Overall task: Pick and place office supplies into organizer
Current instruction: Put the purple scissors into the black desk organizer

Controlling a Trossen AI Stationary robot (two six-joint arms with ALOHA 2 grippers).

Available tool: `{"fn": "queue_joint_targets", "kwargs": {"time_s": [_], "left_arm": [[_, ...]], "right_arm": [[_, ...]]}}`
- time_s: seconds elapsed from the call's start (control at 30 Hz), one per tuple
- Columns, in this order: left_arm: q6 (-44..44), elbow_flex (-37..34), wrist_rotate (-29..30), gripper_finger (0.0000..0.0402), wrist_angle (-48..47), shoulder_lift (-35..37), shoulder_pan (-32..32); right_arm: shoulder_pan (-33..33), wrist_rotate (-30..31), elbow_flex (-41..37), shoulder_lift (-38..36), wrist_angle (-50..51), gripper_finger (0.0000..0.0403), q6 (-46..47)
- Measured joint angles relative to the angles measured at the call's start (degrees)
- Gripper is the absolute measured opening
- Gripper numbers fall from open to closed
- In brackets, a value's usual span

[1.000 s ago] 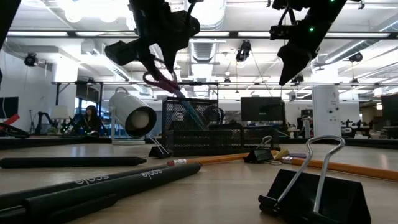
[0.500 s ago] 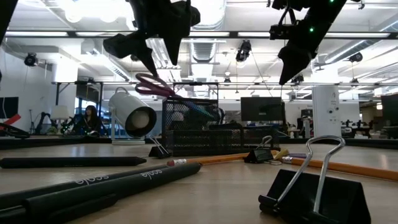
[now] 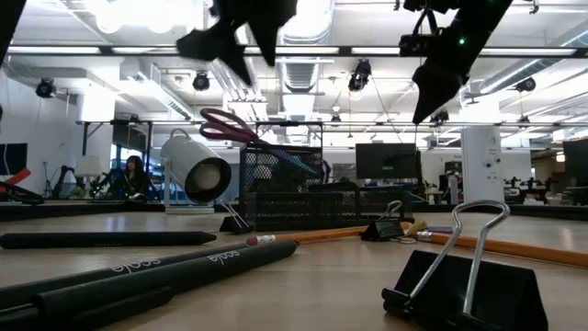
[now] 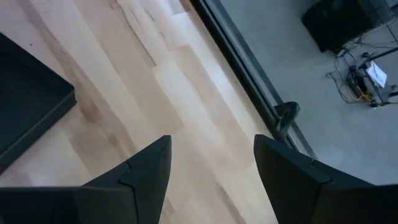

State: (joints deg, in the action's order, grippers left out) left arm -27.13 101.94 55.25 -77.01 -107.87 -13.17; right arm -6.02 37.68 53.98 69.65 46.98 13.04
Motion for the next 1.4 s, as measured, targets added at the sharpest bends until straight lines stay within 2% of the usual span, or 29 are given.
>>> {"fn": "queue_joint_targets", "kwargs": {"time_s": [0.1, 0.17, 0.23, 0.3, 0.47, 0.7, 0.83, 0.93, 1.03, 1.3, 1.4], "left_arm": [[9.6, 4.8, -0.2, 0.0226, -1.2, 0.0, 0.3], [22.9, 8.7, -3.6, 0.0226, -6.0, 0.0, 1.4], [38.8, 11.8, -10.0, 0.0226, -12.0, 0.5, 3.7], [50.8, 12.6, -14.0, 0.0226, -13.1, 1.9, 6.2], [63.2, 10.9, -16.6, 0.0226, -13.0, 9.7, 10.6], [70.3, 0.4, -33.6, 0.0226, -10.4, 19.9, 22.1], [69.9, -9.3, -46.7, 0.0226, -3.6, 22.8, 26.3], [70.9, -16.2, -47.6, 0.0226, 0.9, 23.5, 28.5], [73.2, -20.2, -48.2, 0.0226, 4.2, 24.6, 31.0], [73.5, -23.5, -47.7, 0.0226, 12.7, 30.3, 34.7], [73.5, -25.5, -50.5, 0.0226, 14.7, 30.6, 37.4]], "right_arm": [[0.0, 0.0, 0.0, -0.4, 0.0, 0.0221, 0.0], [0.0, -0.1, 0.0, -0.6, 0.0, 0.0221, 0.0], [0.0, -0.1, 0.0, -0.8, 0.0, 0.0221, 0.0], [0.0, -0.2, 0.0, -0.9, 0.0, 0.0221, 0.0], [0.0, -0.3, 0.0, -0.9, -0.4, 0.0221, 0.0], [-0.1, -0.7, -0.1, -0.9, -2.6, 0.0221, -0.1], [-0.5, -0.7, -0.1, -0.9, -4.4, 0.0221, -0.2], [-0.9, -0.7, -0.1, -0.9, -5.1, 0.0221, -0.2], [-1.0, -0.6, -0.1, -0.9, -5.2, 0.0221, -0.2], [-1.0, -0.6, -0.2, -0.9, -5.0, 0.0221, -0.2], [-1.0, -0.6, -0.2, -0.9, -5.2, 0.0221, -0.2]]}}
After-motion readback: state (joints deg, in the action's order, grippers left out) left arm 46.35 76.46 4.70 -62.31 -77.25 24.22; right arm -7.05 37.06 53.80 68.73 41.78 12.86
